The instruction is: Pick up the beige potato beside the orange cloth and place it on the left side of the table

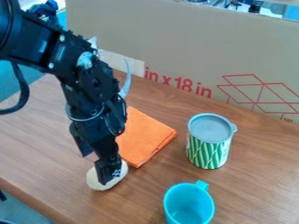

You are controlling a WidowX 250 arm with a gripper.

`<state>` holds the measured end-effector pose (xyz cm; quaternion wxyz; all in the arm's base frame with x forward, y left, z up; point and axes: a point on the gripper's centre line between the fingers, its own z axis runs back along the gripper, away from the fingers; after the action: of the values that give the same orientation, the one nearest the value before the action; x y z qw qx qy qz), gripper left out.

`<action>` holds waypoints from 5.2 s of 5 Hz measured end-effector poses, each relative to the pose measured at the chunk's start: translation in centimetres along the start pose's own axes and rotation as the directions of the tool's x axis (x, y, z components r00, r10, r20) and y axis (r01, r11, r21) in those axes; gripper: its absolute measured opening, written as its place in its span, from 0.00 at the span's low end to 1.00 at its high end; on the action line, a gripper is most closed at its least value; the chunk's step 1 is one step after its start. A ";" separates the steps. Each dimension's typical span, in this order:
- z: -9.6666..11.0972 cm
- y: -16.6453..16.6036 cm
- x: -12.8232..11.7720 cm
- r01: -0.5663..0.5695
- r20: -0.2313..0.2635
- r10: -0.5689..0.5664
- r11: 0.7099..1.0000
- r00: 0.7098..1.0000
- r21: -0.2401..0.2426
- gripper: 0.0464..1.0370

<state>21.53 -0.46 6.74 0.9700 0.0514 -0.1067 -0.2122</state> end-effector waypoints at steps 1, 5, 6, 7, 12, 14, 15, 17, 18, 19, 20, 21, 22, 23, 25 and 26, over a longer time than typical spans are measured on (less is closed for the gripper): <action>0.0 0.5 0.4 -0.029 0.026 0.028 0.999 0.999 0.043 0.96; -2.6 0.7 0.4 -0.114 -0.028 0.113 0.993 0.993 -0.031 0.96; -3.7 1.4 0.0 -0.125 -0.070 0.124 0.992 0.990 -0.002 0.91; -3.7 1.5 -0.1 -0.121 -0.076 0.121 0.993 0.990 0.007 0.65; 2.9 12.9 0.9 -0.271 -0.131 0.324 0.909 0.937 0.317 0.56; -0.7 15.7 -4.5 -0.245 -0.454 0.472 0.846 0.756 0.473 0.56; -1.0 16.0 -7.2 -0.296 -0.489 0.533 0.825 0.690 0.482 0.56; -1.9 18.8 -9.0 -0.436 -0.356 0.573 0.808 0.738 0.396 0.56; -2.6 20.2 -8.9 -0.448 -0.338 0.568 0.813 0.750 0.372 0.56; -3.6 20.6 -8.4 -0.440 -0.331 0.555 0.821 0.763 0.364 0.56; -4.3 20.0 -8.2 -0.444 -0.312 0.563 0.813 0.766 0.377 0.56; -5.1 18.9 -8.3 -0.488 -0.282 0.616 0.771 0.736 0.409 0.63; -4.8 18.3 -8.2 -0.522 -0.265 0.644 0.750 0.718 0.406 0.91; -4.6 18.2 -8.7 -0.632 -0.198 0.718 0.686 0.667 0.361 0.97; -2.9 18.5 -8.4 -0.755 -0.108 0.786 0.616 0.609 0.225 0.96; -1.8 18.4 -8.1 -0.787 -0.075 0.798 0.602 0.597 0.139 0.96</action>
<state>22.11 19.76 6.20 0.9646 0.0565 -0.0650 0.2494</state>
